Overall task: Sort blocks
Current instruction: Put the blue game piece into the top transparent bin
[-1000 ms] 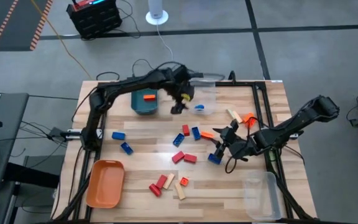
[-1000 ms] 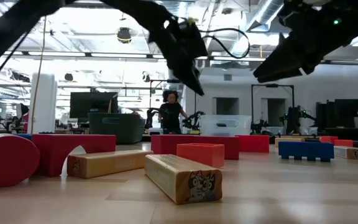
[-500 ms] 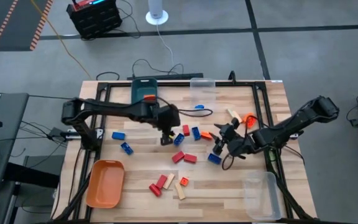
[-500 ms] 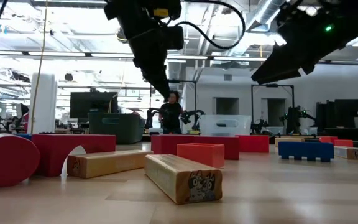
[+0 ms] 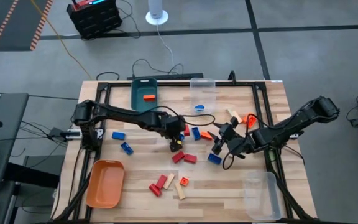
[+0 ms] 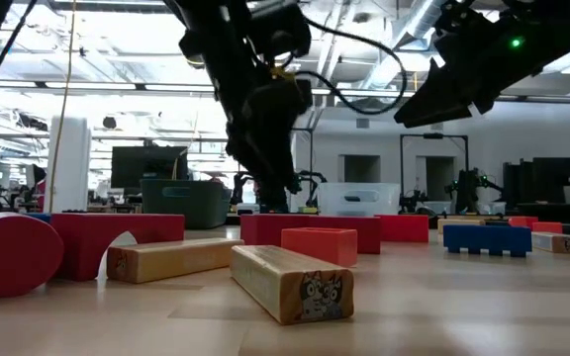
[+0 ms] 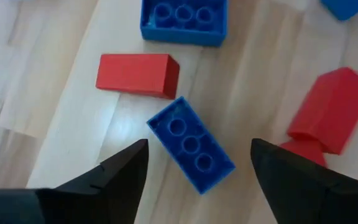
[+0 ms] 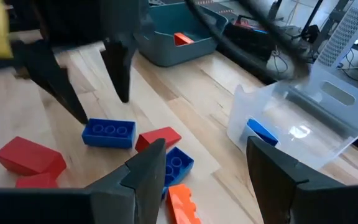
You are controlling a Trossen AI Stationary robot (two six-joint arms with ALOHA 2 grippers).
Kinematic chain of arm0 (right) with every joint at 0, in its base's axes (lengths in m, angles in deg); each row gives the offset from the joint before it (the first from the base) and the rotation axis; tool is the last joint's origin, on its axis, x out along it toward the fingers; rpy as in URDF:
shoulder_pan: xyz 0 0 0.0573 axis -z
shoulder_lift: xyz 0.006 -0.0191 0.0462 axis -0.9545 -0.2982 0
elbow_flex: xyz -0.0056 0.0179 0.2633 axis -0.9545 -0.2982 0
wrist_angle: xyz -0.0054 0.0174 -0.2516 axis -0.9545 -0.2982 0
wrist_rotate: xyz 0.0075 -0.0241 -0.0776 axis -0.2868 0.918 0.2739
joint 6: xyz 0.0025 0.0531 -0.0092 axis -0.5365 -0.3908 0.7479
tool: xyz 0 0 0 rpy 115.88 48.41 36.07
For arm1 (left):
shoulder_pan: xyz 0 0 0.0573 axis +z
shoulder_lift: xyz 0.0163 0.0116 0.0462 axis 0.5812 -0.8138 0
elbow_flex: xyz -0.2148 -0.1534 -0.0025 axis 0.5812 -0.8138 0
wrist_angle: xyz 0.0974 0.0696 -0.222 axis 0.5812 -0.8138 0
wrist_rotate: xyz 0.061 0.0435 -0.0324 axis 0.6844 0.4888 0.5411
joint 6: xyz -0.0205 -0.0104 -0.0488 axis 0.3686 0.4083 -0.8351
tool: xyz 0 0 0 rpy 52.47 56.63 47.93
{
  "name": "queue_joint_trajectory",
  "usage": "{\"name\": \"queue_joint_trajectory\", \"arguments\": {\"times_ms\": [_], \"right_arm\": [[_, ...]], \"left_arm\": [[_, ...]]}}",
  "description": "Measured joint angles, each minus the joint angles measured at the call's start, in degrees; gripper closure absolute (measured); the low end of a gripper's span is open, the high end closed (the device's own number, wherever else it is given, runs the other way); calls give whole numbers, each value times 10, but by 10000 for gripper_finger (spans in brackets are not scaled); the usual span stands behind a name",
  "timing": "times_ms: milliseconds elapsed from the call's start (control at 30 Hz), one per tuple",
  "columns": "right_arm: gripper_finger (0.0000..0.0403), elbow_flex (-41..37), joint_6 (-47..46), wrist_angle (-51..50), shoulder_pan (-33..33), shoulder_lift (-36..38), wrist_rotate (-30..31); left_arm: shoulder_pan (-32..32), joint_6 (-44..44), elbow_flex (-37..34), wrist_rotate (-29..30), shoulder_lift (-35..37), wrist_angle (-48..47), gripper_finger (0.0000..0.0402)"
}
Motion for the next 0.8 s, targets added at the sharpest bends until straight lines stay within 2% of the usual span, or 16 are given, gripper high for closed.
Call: {"name": "queue_joint_trajectory", "arguments": {"times_ms": [167, 533, 667, 800], "right_arm": [[188, 0, 0, 3, 0, 0, 0], [188, 0, 2, 6, -3, 0, -2], [188, 0, 0, 5, -4, 0, -2], [188, 0, 0, 5, -4, 0, -2]], "left_arm": [[5, 8, 1, 22, -23, 2, 103], [7, 29, 2, 32, -58, 27, 101], [7, 50, 3, 40, -59, 0, 101], [7, 113, 27, 58, -51, -71, 102]]}}
